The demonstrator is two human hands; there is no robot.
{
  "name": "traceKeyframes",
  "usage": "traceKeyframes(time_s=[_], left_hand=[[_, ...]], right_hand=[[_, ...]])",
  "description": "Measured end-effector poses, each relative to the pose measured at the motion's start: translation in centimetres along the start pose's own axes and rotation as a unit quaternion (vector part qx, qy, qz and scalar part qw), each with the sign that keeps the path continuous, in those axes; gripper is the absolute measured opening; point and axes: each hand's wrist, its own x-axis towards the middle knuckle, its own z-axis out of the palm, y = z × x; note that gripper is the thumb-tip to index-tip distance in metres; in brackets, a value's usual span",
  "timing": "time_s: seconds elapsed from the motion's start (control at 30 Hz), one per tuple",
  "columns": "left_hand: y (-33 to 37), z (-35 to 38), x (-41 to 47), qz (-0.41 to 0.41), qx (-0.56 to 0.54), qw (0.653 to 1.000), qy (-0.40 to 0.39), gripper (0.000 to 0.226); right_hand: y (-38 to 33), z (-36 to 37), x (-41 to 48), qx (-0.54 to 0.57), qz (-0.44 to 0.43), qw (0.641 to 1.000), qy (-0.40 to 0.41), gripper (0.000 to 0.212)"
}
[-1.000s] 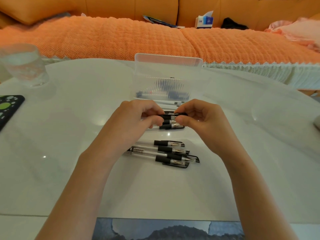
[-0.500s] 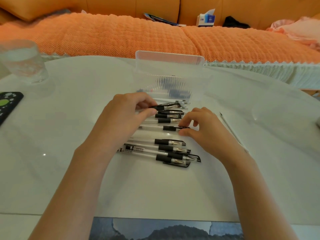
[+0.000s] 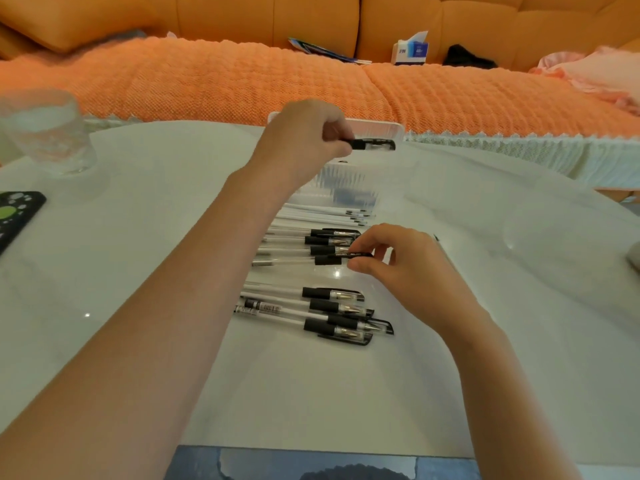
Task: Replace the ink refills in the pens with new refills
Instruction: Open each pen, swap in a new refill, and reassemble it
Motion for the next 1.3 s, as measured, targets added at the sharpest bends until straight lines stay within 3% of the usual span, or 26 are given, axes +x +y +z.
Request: traceKeyframes(time_s=[0.3, 0.57, 0.73, 0.93, 1.3], left_hand=[[-1.1, 1.6, 3.9, -0.065, 0.059, 0.987, -0.136, 0.020], [-0.4, 0.7, 1.3, -0.013, 0.050, 0.996, -0.073, 0.019], [1.0, 0.1, -4.6, 0.035, -0.001, 0.999, -0.030, 0.018], [0.9, 1.0, -10.4, -0.002, -0.030, 0.996, -0.079, 0.030], [0.6, 1.3, -11.7, -0.073, -0.004, 0.996, -0.046, 0.019]], right_hand=[[-0.2, 0.5, 0.2, 0.028, 0.001, 1.000, -0.010, 0.009], [-0.1, -0.2, 0.0, 0.058, 0.006, 0.998, 0.012, 0.007], [0.1, -0.8, 0.0, 0.118, 0.004, 0.991, 0.065, 0.004], [-0.3, -1.1, 0.0, 0.161, -0.004, 0.984, 0.073, 0.005], [-0.8, -0.6, 0.0, 0.159, -0.025, 0.986, 0.038, 0.007]])
